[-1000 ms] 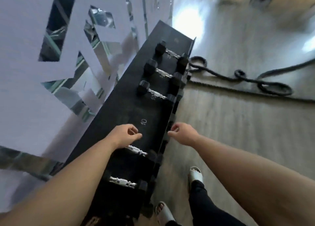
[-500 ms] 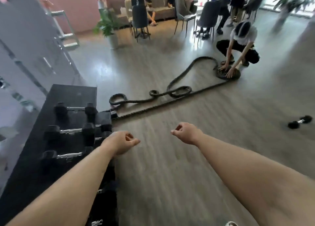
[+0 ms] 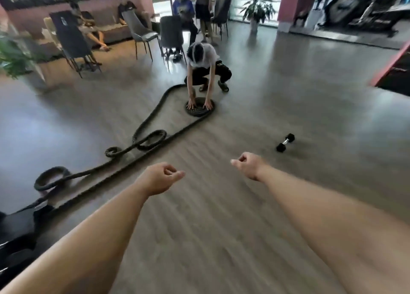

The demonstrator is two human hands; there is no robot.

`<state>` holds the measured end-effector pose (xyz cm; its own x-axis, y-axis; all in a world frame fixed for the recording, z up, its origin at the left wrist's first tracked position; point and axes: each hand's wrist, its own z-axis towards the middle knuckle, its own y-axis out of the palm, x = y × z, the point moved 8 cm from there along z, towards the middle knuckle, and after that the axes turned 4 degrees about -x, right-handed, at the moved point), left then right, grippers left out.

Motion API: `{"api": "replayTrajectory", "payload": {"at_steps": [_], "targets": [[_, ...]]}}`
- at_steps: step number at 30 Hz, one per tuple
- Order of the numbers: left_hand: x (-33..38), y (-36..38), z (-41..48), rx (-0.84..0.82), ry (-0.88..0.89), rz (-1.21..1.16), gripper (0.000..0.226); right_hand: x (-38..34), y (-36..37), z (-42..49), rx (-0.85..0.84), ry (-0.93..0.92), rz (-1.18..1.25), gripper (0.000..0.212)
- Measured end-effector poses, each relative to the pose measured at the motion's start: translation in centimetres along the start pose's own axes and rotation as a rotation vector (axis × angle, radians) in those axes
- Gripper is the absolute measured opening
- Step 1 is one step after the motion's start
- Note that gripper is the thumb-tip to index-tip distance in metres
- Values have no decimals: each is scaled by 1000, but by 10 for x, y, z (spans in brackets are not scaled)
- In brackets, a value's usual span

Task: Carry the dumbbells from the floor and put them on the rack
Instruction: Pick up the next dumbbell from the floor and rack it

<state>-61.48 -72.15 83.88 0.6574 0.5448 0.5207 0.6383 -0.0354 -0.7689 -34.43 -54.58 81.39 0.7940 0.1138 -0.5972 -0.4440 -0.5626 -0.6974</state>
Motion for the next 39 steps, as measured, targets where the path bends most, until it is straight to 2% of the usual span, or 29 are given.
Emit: {"api": "replayTrajectory", "payload": {"at_steps": [6,12,18,24,28,31,35,39], "targets": [[125,39,105,-63,112,15,43,84,-88,43,113,113,83,39],[218,88,219,-111,216,1,44,148,-156,105,182,233,154,47],[303,106,352,-190,270,-44,44,192,-242,180,305,379,198,43],[399,105,448,-216,302,-44,44,204,-324,245,378,411,240,47],[464,138,492,-280,351,-20,38,227,-369,293,361,404,223,42],[509,163,528,-282,350,-26,43,259,-404,340,355,377,222,44],[551,197,580,-250,269,-54,52,309,-454,399,293,349,204,44],[607,220,607,-226,198,-62,40,364,-509,444,212,346,174,44]]}}
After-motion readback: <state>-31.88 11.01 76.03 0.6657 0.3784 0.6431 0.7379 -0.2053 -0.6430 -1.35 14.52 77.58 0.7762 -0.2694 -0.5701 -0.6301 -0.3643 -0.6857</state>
